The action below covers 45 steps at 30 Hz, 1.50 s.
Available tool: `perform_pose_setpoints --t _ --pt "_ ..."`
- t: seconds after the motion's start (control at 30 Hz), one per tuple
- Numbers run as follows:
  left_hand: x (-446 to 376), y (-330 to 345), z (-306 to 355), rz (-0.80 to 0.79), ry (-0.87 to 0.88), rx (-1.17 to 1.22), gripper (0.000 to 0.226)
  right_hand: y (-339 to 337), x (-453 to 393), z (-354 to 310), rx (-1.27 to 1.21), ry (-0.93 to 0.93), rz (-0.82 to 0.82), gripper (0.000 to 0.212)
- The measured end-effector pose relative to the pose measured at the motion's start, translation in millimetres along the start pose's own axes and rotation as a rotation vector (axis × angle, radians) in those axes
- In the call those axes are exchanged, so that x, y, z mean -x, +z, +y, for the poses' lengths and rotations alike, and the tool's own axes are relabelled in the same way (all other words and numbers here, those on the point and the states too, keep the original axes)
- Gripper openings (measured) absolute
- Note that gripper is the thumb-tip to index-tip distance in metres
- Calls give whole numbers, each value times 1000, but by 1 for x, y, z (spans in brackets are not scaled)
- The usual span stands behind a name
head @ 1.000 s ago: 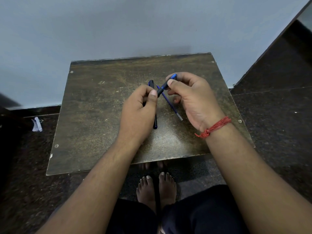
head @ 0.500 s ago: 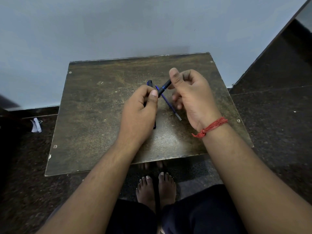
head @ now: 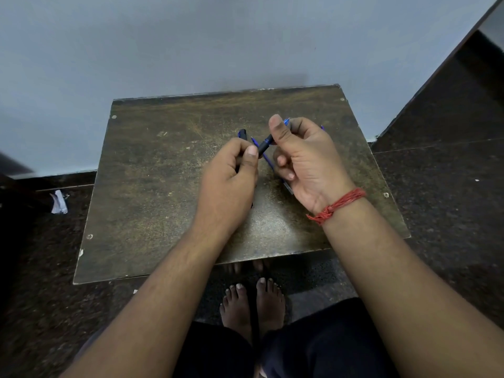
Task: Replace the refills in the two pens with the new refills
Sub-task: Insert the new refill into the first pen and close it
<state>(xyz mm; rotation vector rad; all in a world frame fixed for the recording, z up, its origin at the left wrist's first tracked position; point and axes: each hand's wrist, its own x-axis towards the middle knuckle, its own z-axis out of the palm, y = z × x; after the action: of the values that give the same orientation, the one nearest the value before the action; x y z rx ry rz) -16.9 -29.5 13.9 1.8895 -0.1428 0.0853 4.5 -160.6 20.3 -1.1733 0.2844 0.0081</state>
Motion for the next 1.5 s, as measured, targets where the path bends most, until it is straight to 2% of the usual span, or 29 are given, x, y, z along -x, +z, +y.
perform_pose_setpoints --t 0.13,0.27,0.4,0.53,0.63,0.73,0.9,1.07,1.2,1.33,1.5 --pt "0 -2 2 20 -20 19 27 -5 0 -6 -40 11 -71 5" --pt "-1 -2 2 19 -25 43 27 -8 0 -9 -68 40 -116 18" --pt "0 -1 3 13 -12 30 27 -6 -2 -6 -59 30 -96 5" --pt "0 0 2 -4 12 -2 26 -4 -2 -1 -23 5 -24 20" --pt "0 -1 1 2 -5 9 27 -5 -1 -3 0 -8 -8 17" --pt "-1 -2 1 20 -23 27 27 -9 -1 -6 3 0 -64 11" --pt "-1 -2 0 14 -19 27 27 -10 0 -10 -17 29 -123 22" --pt "0 0 0 -3 3 6 25 -8 -2 -5 -5 8 -72 4" --pt "0 0 1 -6 -1 8 26 -6 0 -4 20 10 -23 10" --pt "-1 -3 2 24 -28 38 27 -9 0 -7 19 30 -96 19" --pt "0 -3 2 12 -19 38 27 -12 0 -10 -4 39 -157 17"
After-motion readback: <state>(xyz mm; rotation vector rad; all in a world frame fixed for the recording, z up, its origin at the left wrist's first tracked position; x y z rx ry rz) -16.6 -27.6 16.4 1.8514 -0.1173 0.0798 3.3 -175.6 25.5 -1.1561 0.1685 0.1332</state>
